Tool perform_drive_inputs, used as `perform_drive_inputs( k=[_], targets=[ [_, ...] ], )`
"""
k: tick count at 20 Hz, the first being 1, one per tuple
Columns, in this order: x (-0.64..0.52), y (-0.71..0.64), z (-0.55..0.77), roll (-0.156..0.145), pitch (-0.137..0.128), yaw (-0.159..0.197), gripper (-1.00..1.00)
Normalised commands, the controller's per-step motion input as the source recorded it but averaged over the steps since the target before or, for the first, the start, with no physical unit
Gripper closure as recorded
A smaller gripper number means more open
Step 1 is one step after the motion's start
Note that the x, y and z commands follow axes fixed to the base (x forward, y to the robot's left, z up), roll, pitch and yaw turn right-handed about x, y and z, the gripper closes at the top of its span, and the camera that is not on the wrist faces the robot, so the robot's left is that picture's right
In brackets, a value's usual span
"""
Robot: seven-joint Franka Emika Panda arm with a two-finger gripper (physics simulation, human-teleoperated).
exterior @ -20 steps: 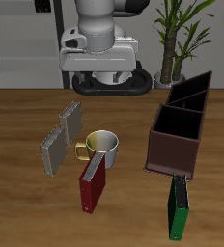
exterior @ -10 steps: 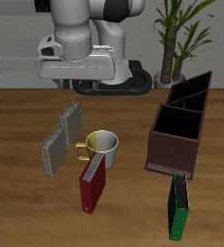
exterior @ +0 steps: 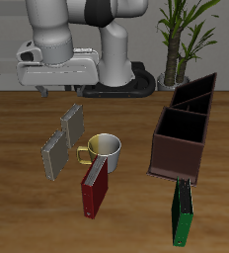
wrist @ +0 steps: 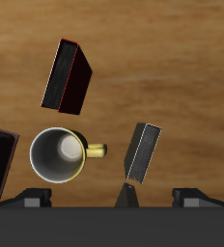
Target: Place the right yellow book into the left desk caddy's front compartment
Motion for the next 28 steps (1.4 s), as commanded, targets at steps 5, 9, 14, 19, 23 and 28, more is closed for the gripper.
perform_drive_inputs(
  k=[5,9,14,19,23,28],
  targets=[
    [0.08,-0.41,0.03,-0.06,-0.025,-0.059,-1.0],
    [0.16,-0.42,-0.15,-0.035,-0.015,-0.039,-1.0],
    [0.17,-0.35,-0.15,-0.054,-0.047,-0.026,-1.0],
    [0.08,-0.1,-0.16,-0.029,-0.021,-0.035,-1.0],
    [0.07,0.01,-0.21,0.007,0.012,-0.054,-1.0],
    [0.09,0.01,-0.29,-0.003,-0.003,-0.027,-1.0]
  ],
)
